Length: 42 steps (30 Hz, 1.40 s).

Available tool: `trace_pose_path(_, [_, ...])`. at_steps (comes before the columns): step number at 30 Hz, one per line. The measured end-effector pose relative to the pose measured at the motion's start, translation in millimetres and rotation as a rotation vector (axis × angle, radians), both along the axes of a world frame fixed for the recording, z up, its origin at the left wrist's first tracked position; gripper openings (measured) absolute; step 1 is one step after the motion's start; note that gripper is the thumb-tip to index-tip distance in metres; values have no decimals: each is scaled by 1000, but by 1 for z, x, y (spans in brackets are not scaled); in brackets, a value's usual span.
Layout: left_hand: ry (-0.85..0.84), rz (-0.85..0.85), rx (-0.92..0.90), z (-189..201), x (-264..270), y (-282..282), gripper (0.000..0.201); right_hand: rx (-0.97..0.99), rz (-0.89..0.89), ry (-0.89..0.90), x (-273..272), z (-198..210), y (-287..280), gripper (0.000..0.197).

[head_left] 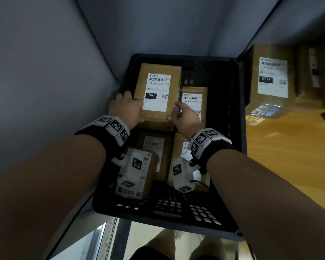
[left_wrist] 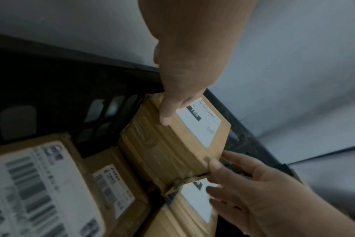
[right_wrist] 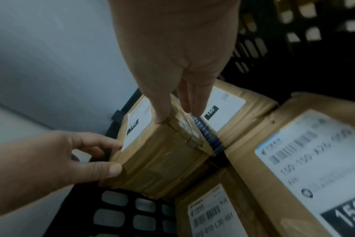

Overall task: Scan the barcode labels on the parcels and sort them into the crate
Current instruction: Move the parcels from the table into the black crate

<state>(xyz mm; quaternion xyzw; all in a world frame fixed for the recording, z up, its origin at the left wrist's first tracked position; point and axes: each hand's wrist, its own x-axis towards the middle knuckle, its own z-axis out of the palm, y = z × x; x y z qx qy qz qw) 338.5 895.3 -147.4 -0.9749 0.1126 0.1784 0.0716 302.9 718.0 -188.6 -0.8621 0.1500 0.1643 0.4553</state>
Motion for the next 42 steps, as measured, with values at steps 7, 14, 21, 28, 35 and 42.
trace_pose_path(7, [7,17,0,10,-6,-7,60,-100,84,10,-9,22,-23,44])
trace_pose_path(14, [167,40,-173,26,-37,-23,57,-14,31,8,-39,32,-56,22])
trace_pose_path(21, [473,276,30,-19,-89,-7,97,139,23,70,-68,19,-59,9])
trace_pose_path(28, [409,313,-84,-43,-102,-24,90,161,8,153,-83,-3,-48,15])
trace_pose_path(35, [-8,186,-55,-39,-79,-19,78,161,-51,153,-84,-8,-43,12])
trace_pose_path(42, [181,32,-51,-40,-83,-12,74,178,-58,148,-78,-3,-34,20])
